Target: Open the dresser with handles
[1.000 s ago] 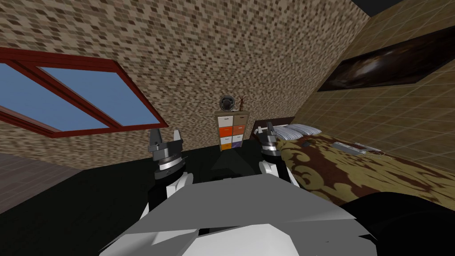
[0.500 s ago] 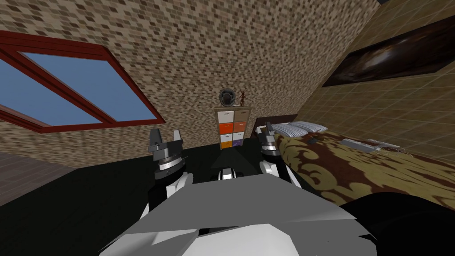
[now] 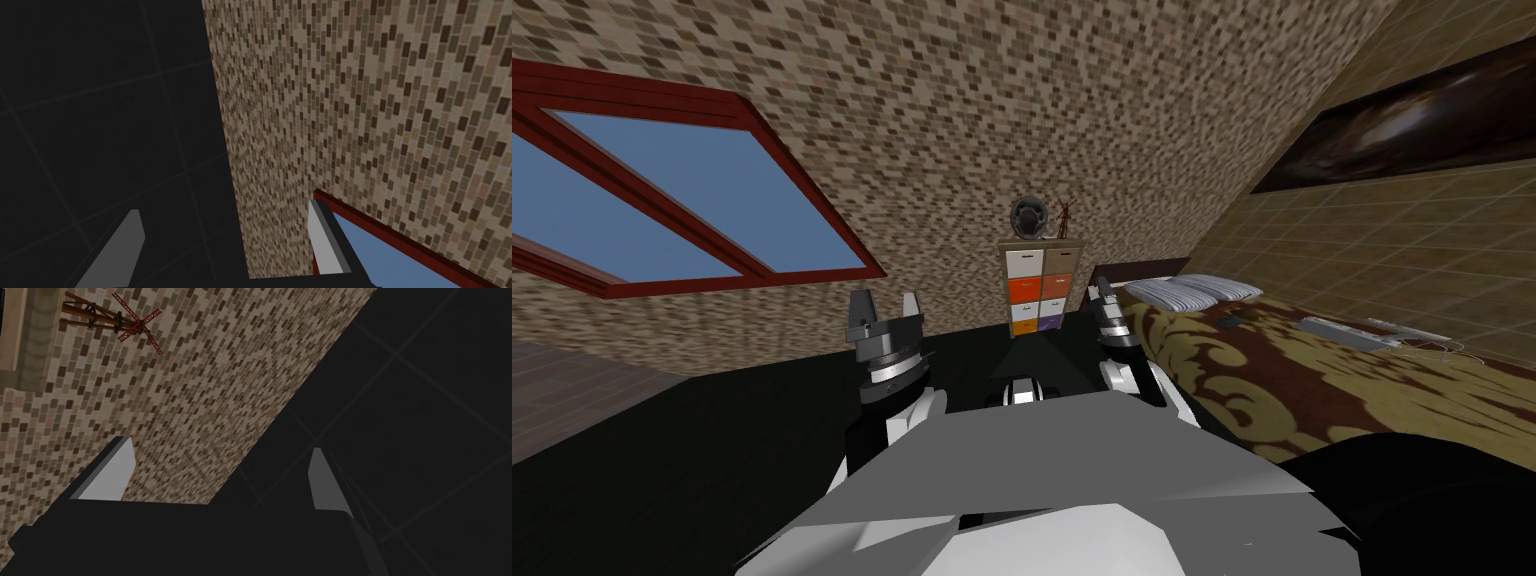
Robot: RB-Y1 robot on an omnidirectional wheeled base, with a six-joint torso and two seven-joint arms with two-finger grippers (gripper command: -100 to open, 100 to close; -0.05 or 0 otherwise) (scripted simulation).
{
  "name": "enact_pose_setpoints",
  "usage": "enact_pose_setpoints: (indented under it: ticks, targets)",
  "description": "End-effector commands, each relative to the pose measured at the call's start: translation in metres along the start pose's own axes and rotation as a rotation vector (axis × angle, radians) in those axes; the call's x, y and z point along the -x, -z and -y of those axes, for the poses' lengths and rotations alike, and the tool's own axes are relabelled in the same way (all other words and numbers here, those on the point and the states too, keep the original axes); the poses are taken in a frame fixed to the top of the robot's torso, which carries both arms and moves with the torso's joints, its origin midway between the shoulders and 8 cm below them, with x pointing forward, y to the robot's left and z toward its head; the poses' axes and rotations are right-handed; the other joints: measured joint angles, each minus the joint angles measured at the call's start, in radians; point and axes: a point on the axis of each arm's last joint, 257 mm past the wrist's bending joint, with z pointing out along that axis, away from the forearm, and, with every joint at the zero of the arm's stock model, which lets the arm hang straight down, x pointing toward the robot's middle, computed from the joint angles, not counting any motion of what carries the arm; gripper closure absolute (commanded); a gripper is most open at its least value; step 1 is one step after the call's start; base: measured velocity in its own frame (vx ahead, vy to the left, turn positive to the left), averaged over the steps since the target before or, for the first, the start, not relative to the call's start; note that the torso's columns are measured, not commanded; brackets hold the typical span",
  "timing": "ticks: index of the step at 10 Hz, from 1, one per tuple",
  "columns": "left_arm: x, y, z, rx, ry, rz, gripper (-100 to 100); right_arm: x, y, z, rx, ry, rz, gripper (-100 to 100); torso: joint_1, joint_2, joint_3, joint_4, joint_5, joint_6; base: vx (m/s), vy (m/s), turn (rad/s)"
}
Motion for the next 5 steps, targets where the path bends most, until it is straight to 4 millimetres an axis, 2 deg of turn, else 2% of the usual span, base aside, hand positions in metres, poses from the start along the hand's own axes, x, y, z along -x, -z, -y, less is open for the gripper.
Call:
enact_pose_setpoints:
  ticks: [1,4,5]
  targets:
    - [0.0,0.0,0.0,0.0,0.0,0.0,0,-0.007,-0.003,0.009,-0.008,0.18,-0.056,-100,0.0,0.0,0.0,0.0,0.0,0.0,0.079,0.082,0.028]
    - [0.0,0.0,0.0,0.0,0.0,0.0,0,-0.011,-0.006,0.021,-0.011,0.39,-0.112,-100,-0.001,-0.001,-0.001,0.0,0.0,0.0,0.104,0.086,0.034]
    - [0.0,0.0,0.0,0.0,0.0,0.0,0,-0.012,-0.006,0.021,-0.01,0.41,-0.116,-100,-0.001,0.0,0.0,0.0,0.0,0.0,0.069,0.055,0.004]
